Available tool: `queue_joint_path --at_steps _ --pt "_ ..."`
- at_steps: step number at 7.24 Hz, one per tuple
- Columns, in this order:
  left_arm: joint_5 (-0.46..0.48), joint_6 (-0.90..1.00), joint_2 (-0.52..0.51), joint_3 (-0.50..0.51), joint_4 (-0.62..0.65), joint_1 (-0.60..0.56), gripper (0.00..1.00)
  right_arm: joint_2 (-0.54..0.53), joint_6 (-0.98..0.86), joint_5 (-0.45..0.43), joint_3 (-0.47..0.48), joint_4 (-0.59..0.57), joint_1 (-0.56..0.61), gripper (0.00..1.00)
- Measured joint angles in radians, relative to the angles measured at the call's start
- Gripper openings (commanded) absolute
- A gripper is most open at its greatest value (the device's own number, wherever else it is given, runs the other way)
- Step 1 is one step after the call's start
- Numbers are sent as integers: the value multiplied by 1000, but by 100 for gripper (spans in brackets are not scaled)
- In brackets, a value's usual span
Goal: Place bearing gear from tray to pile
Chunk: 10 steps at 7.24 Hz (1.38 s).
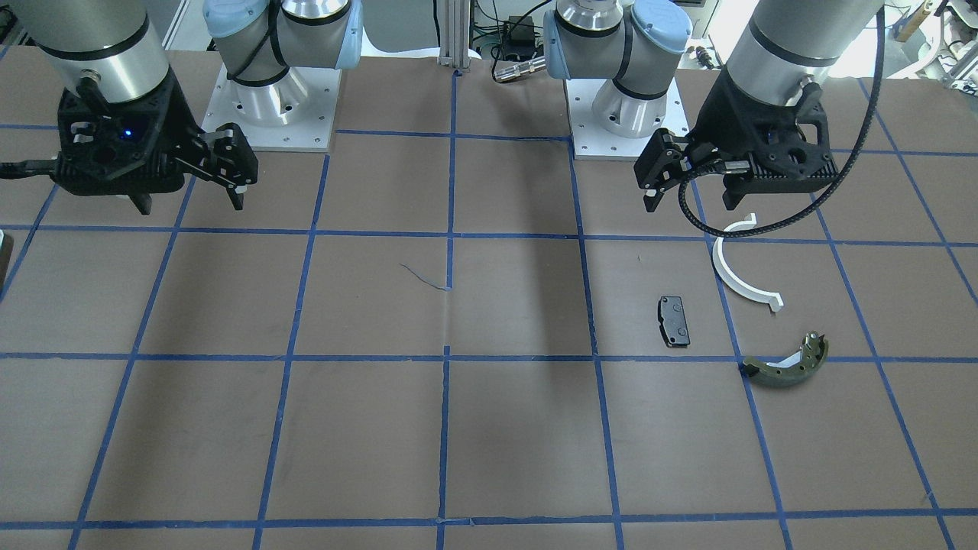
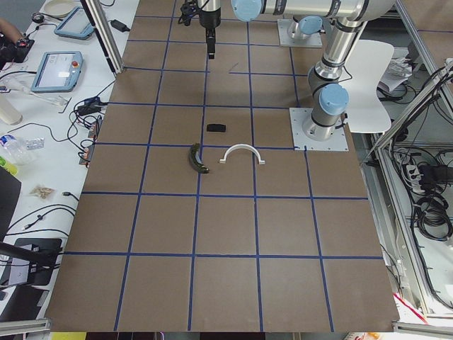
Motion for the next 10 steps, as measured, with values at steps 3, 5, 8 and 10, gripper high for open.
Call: queue_joint_path --at_steps 3,5,8,10 --pt "-1 4 -1 0 2 1 100 -6 -138 -8 2 4 -157 100" --pt "-1 4 -1 -1 3 1 100 -2 -343 -7 5 5 -309 100" --pt "-1 6 -1 -5 6 1 100 38 -654 8 16 -13 -592 100" --pt "-1 6 0 -9 7 0 100 154 -757 8 17 -104 -742 100"
